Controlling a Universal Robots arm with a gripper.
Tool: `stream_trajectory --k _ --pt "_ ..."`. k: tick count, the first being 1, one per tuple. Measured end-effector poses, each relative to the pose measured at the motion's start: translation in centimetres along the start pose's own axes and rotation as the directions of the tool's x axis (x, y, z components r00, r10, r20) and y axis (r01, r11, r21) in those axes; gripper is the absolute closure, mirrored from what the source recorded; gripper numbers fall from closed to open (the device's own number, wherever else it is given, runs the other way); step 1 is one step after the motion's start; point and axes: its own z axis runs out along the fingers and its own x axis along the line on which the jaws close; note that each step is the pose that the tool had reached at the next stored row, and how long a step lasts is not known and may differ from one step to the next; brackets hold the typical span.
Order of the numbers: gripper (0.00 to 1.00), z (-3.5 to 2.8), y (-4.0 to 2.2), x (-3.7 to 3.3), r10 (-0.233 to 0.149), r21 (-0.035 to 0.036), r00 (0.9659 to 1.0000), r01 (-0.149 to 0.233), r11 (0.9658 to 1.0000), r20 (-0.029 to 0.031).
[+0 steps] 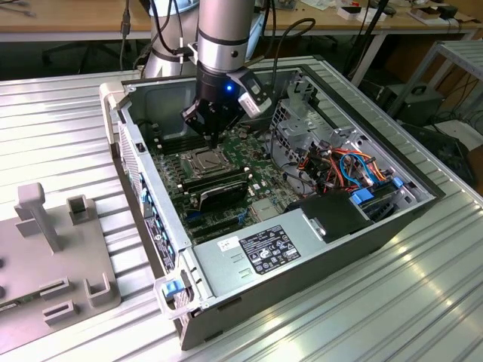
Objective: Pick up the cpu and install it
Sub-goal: 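Install the second cpu locking lever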
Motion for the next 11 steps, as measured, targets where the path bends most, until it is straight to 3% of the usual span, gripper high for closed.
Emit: stream_trajectory --k 11 --pt "0.89 -0.31 -0.01 -0.01 0.0 0.0 1.0 0.0 1.0 -0.0001"
